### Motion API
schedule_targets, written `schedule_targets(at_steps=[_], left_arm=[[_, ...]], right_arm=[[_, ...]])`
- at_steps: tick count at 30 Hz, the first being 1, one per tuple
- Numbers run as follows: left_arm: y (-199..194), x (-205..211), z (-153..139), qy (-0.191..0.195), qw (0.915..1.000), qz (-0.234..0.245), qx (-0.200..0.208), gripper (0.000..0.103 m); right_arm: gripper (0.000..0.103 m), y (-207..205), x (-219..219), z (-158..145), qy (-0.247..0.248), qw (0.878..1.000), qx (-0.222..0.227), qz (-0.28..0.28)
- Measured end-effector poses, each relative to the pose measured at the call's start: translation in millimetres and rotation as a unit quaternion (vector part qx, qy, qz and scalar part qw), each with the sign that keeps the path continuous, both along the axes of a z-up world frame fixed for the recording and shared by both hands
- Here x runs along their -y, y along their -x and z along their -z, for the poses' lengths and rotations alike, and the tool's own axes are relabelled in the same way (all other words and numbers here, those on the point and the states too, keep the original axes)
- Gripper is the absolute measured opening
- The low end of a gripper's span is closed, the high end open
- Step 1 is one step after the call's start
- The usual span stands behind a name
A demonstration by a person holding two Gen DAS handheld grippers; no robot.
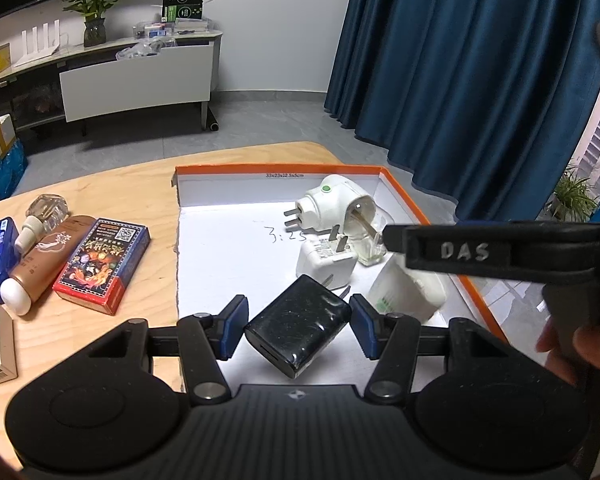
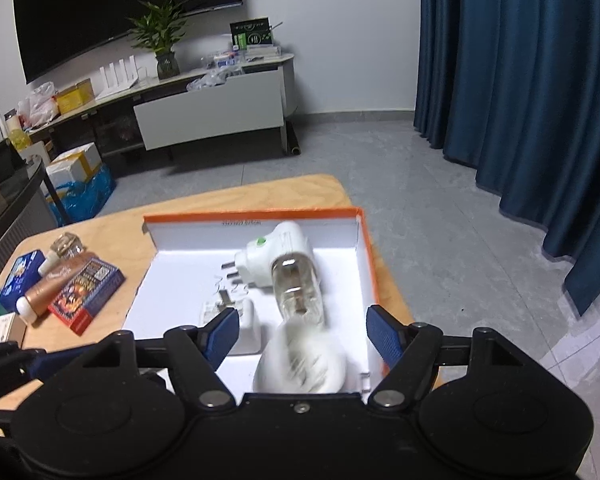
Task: Organize rigid objects
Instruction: 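Lower both items into the white box and open both tools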
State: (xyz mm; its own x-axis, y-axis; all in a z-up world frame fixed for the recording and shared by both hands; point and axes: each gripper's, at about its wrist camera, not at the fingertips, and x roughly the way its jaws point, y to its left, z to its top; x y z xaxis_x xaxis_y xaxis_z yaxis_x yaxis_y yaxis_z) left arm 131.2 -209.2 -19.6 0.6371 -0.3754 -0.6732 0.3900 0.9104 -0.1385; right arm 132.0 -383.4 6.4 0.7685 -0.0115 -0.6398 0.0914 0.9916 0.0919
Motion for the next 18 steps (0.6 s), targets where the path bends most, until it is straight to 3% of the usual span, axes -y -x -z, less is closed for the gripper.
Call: schedule_targets(at_steps=[9,12,18], left_arm=[[-4,17,6,0.002,0.9999,0.014,-0.009,0.057],[2,17,0,0.004,0.9999,0.015,0.008,0.071],[7,-3,-12,0.002,0.9998,-0.01,0.015,0.075]], right_arm=[[0.086,19,5,-17,0.014,0.999,0.023,0.019],[0.086,24,2,-21,0.024,0.999,0.027,0.015],[0.087,31,-8,-26,0.024,0.999,0.031,0.013]])
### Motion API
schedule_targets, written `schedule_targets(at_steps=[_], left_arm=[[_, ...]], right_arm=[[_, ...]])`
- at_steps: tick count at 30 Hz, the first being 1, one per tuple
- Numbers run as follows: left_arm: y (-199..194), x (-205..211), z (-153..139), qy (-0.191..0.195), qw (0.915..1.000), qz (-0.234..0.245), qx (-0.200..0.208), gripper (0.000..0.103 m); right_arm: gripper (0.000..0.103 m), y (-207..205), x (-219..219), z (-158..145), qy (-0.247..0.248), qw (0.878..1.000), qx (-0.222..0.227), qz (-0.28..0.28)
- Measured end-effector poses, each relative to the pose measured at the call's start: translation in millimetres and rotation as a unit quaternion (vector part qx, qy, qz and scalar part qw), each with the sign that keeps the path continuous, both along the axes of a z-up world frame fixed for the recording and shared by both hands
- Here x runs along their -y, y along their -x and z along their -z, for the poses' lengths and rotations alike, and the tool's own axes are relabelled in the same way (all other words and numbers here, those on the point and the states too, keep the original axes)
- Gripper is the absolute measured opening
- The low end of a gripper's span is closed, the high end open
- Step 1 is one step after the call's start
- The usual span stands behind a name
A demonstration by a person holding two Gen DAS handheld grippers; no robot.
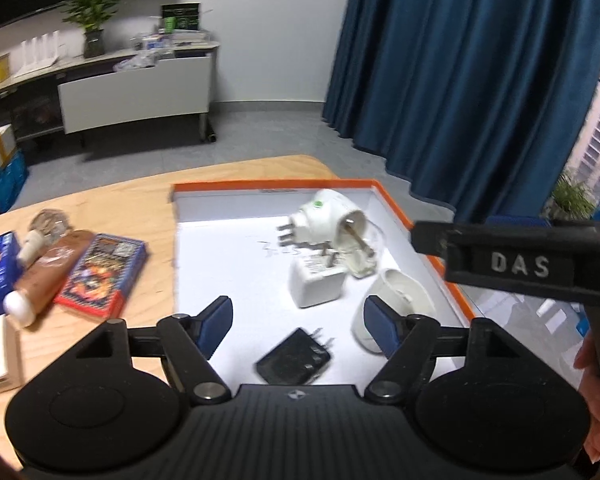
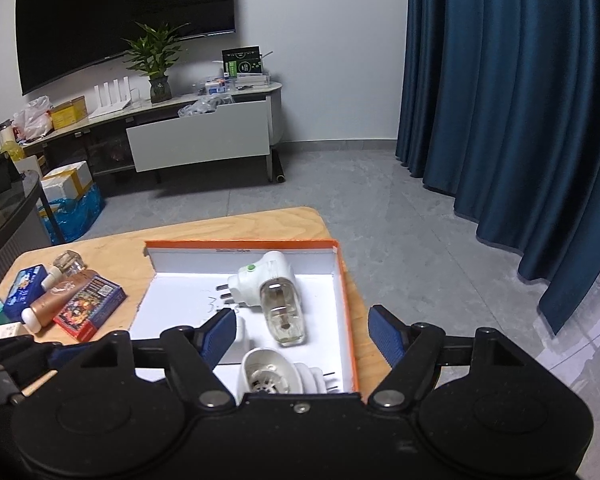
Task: Organize rigid objects
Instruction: 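Lower both items into the white box and open both tools, then grasp the white rectangular product box with the left tool while the right tool grasps the card deck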
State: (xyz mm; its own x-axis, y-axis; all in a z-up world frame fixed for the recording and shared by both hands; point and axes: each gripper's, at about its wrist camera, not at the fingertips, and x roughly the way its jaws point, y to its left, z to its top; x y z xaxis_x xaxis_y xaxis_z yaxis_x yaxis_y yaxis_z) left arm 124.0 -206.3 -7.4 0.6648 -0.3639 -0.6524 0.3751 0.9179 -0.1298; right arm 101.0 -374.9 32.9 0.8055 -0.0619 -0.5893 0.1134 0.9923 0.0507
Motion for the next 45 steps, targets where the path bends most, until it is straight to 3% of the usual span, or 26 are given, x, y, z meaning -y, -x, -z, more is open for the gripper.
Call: schedule_targets(at_steps=[10,20,32,45], left_arm=[[13,-70,-11,-0.014,0.9959,-0.089,0.005,0.081],[32,-134,-7,-0.02,0.9842,-0.176,0.001,0.085],[32,-166,5,-0.025,0.9719,-0.234,-0.007,0.09],[0,-182,25,-0.062,0.9595,-0.275,-0.007,0.101]], right_arm=[[0.089,5,-48,3,-0.007,0.999,-0.014,-0.05],[0.089,5,-110,13,-0.003,0.992,-0.031,-0.122],[0.089,1,-155,26,0.004,0.985,-0.045,-0.168],[0.089,-3,-152,35,-0.001,0.985,-0.057,-0.164]])
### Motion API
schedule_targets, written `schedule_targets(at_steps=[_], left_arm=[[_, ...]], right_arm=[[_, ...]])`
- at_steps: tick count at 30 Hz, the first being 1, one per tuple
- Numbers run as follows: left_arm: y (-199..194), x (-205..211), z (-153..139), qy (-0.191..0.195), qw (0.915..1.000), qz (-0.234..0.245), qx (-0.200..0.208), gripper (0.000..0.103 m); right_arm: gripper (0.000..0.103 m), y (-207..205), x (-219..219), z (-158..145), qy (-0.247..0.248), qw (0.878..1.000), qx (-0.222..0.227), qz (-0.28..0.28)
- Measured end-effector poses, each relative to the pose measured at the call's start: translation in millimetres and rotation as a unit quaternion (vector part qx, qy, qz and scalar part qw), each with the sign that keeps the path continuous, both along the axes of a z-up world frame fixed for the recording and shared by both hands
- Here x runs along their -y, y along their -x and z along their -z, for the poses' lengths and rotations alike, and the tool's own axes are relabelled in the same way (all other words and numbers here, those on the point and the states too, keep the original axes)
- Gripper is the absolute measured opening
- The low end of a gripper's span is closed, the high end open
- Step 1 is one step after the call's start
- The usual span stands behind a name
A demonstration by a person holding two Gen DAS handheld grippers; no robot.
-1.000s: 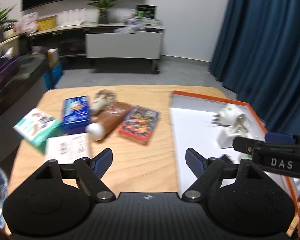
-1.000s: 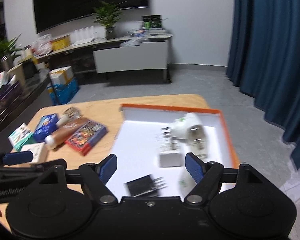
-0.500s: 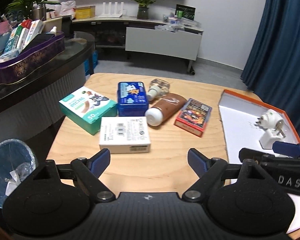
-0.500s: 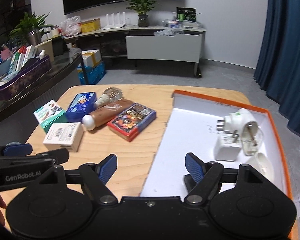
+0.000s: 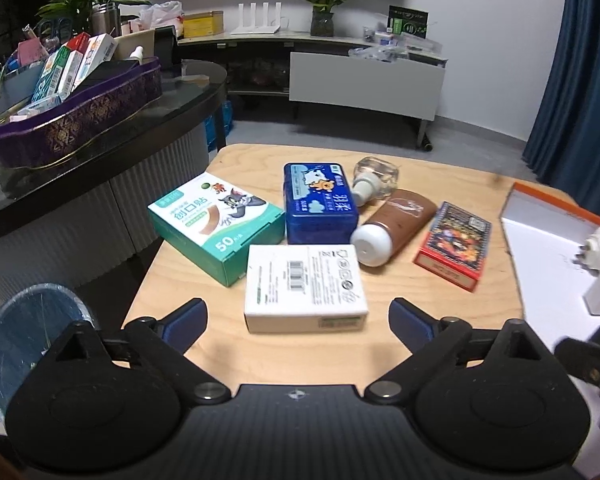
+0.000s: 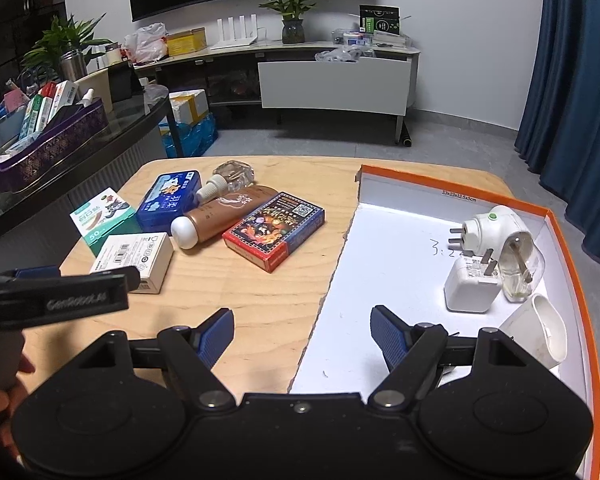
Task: Organize rigid objects
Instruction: 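Grasp the white rectangular product box with the left tool while the right tool grasps the card deck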
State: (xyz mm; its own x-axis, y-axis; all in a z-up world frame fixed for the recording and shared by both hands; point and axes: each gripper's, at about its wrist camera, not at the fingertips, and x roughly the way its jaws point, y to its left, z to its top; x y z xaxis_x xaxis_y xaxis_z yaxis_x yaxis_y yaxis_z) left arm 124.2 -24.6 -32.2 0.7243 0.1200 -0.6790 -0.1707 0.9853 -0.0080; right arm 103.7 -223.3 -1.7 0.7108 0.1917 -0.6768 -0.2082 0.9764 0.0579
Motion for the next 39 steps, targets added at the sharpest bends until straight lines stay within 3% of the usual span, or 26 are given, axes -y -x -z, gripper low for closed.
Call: schedule_targets(at_steps=[14,15,18,22,29,35,39], left_arm=[[-34,-4,18,0.003,0.9995,-0.017,-0.027,0.103],[-35,-5,19,0.004,0.9995,-0.017,-0.027,0.1],[-36,-6,19,0.013,0.9997,0.001,-0.018,0.08],[-30,-4,21,0.015,0.9996,0.024,-0.01,0.079],[-12,-4,16,0.011,0.9986,0.051,0.004,0.08],[-6,-14,11,0.028,0.9978,0.059,0.012,0.08],[-5,-15,11,0.034,0.997,0.067,0.019,0.08]], right_arm=[[0.089,-14,-9,14,0.004,1.0,-0.018,-0.004],[0.089,-16,-10,14,0.005,1.0,-0.019,-0.004],[0.089,-25,-13,17,0.006,1.0,-0.025,-0.002],[0.089,-45,-17,20,-0.016,0.999,-0.042,0.003],[0.089,-96,-32,23,-0.06,0.994,-0.071,0.053],[0.089,-136,-56,33,-0.056,0.99,-0.09,0.089],[0.096,-155,-66,41,-0.033,0.987,-0.093,0.124]])
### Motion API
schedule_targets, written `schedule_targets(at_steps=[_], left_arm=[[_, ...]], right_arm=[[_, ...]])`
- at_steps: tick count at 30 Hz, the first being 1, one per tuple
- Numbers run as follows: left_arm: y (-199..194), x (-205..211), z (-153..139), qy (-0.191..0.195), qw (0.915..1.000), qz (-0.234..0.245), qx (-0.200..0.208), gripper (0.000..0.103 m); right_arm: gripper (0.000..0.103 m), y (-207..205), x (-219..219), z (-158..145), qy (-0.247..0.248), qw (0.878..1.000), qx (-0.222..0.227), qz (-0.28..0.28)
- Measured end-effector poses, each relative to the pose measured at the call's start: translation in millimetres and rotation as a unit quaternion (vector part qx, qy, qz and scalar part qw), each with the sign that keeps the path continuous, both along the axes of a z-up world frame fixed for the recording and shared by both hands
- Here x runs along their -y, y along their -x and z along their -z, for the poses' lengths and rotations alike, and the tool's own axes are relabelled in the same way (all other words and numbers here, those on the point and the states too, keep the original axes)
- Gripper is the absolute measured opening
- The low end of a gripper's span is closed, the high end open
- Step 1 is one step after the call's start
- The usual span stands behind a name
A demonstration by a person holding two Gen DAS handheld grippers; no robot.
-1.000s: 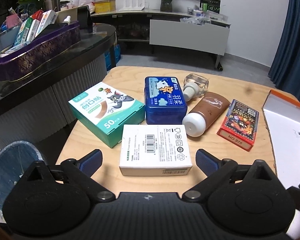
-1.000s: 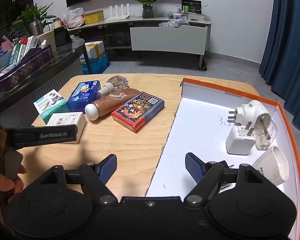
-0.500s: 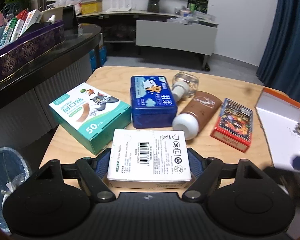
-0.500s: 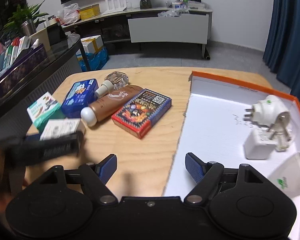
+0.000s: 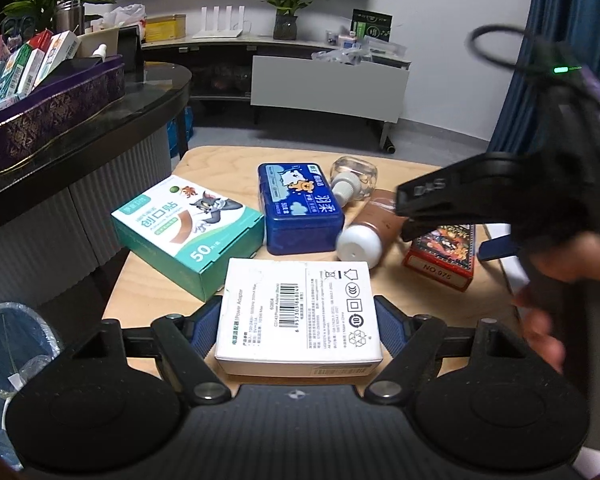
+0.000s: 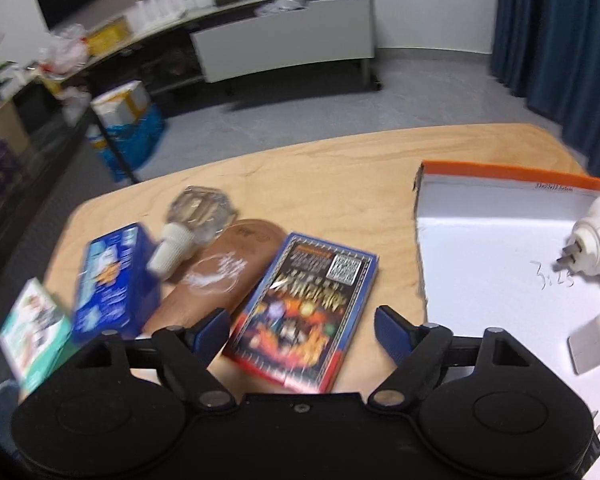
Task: Organize rigid objects
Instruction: 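Grasp the white rectangular product box with the left tool while the right tool grasps the card deck, then lift the white product box and card deck and carry them toward the white box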
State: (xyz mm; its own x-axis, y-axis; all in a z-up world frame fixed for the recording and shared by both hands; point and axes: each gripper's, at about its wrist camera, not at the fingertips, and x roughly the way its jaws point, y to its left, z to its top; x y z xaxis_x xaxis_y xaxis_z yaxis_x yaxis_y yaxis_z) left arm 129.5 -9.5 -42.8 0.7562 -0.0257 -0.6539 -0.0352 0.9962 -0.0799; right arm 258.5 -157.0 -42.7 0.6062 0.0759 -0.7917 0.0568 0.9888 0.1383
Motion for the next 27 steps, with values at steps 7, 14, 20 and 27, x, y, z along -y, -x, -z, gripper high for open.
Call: schedule_targets(at_steps=[7,14,20,27], left_arm=[[2,-4,5,0.016,0.9999,0.005,-0.001,0.08],[16,-4,4,0.019,0.9997,0.009,-0.009,0.08],[27,2,-17,0.012,0.9998,0.011,0.011,0.079],[45,19,-35,0.011,0.9996,0.016,0.022,0.079]], right_arm=[[0.075,7,-7,4,0.051,0.998,0.033,-0.035],[0.072,53,8,-5,0.036,0.995,0.048,-0.077],[0.072,95,20,-40,0.028,0.991,0.088,-0.094],[0.072,148,40,-61,0.034,0.988,0.117,-0.098]])
